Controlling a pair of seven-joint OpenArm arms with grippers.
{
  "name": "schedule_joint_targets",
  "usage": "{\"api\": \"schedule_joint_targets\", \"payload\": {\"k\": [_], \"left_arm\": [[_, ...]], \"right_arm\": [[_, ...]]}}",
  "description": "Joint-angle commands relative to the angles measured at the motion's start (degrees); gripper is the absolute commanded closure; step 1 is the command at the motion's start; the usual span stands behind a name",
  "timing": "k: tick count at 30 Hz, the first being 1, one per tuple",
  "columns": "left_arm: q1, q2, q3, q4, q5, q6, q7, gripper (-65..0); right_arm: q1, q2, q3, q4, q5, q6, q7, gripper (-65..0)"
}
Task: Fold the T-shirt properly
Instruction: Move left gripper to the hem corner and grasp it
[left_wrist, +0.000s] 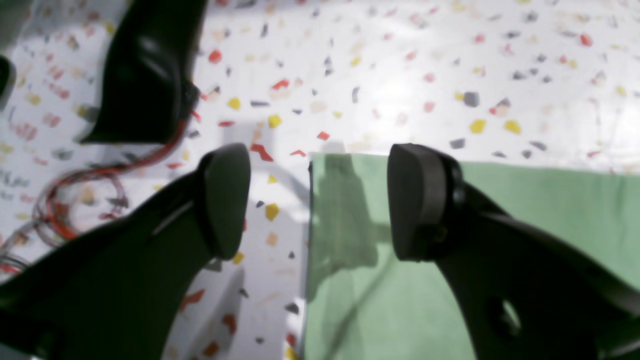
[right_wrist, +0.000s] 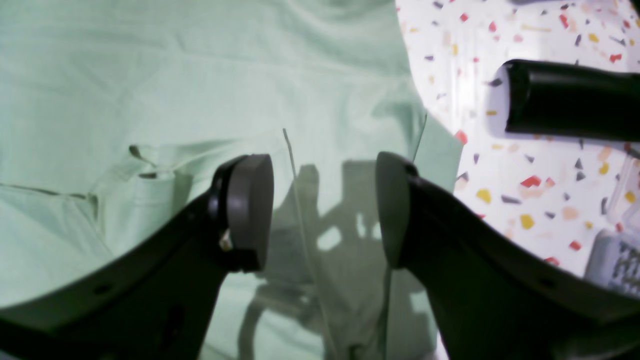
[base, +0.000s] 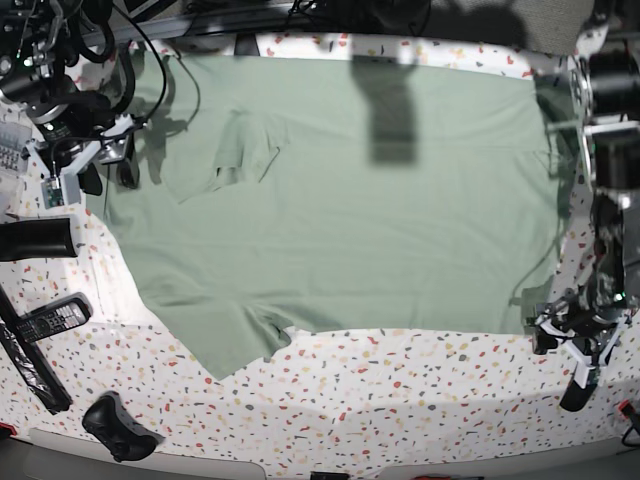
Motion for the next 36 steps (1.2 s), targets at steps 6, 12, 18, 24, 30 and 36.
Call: {"api": "schedule_joint_targets", "payload": {"k": [6,12,18,24,30,36], "left_arm": [[-13.0,-0.7,-0.2,-24.9,0.2,-3.4,-10.3,-39.5],[-14.1,-0.4,-0.2,-36.9,0.9,-3.8,-20.3,-39.5],[-12.2,0.6,-0.2,-37.4,0.9,-3.9,-19.8,-39.5],[-9.7,4.0,-0.2,-37.4,1.0,-3.9,-20.6,-39.5],[-9.6,5.0,-0.2,-37.4,2.8,-3.8,-21.0,-39.4],[-9.6,4.8,-0.2,-37.3,2.9,-3.4,-22.4,-8.8]], "right_arm": [[0.1,0.7,0.3,1.0,0.6,0.2,0.7,-31.7],[0.1,0.7,0.3,1.0,0.7,0.2,0.1,-31.7],[0.1,0.5,0.3,1.0,5.8,0.5,0.0,-31.7],[0.1,0.4,0.3,1.0,7.6,0.5,0.0,-31.7],[0.1,0.4,0.3,1.0,7.7,0.5,-0.3,-31.7],[0.3,0.4,0.3,1.0,7.6,0.6,0.3,-31.7]]}}
